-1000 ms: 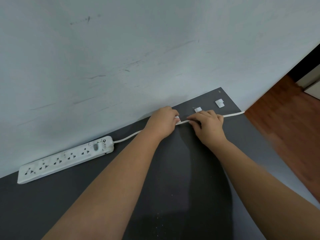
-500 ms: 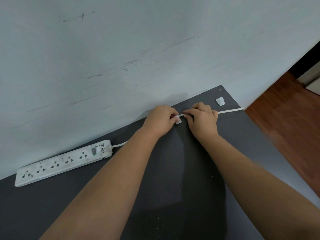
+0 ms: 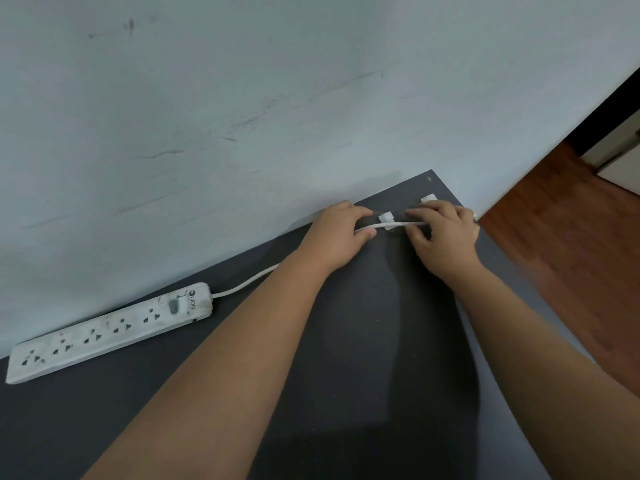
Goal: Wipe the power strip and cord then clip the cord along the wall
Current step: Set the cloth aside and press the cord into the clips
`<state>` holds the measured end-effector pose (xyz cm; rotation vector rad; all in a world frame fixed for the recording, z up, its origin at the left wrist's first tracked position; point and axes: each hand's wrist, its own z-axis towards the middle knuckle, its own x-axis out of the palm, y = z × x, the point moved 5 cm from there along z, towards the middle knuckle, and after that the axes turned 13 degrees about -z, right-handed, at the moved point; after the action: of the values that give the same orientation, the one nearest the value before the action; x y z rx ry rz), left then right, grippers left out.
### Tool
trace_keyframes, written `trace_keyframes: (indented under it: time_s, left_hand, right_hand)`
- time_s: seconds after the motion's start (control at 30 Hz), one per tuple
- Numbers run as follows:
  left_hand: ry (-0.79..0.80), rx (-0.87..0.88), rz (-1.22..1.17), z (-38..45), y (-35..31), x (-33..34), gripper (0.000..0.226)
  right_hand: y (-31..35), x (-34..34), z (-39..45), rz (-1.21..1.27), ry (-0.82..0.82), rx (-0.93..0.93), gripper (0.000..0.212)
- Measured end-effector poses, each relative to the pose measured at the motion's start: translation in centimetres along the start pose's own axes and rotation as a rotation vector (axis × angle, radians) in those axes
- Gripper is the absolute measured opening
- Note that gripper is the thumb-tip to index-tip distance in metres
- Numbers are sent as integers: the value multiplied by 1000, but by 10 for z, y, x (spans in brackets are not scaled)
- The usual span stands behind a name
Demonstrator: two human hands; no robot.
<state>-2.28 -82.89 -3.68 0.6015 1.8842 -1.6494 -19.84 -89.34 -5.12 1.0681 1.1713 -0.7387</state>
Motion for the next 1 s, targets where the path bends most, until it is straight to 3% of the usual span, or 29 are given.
trace_keyframes:
  time_s: [0.1,0.4,0.63,0.83,1.0]
  left_hand:
    - [-27,-28,-21,13,-7,9,36]
    - [-10,-95,-40,40,-18,20,19]
    - [3,-61,192,41,-30,31,20]
    - [101,103,507,43,-48,33,12]
    - [62,158,539,42,-40,40,12]
  right_hand:
    - [-6,2,5,-50,55,-70,24]
    - [-11,0,10,86,-49,-91,11]
    - [-10,3,11,100,-100,-81,11]
    - [-11,4,10,79,-133,-113,9]
    - [-9,4,13,79,-150,-118,10]
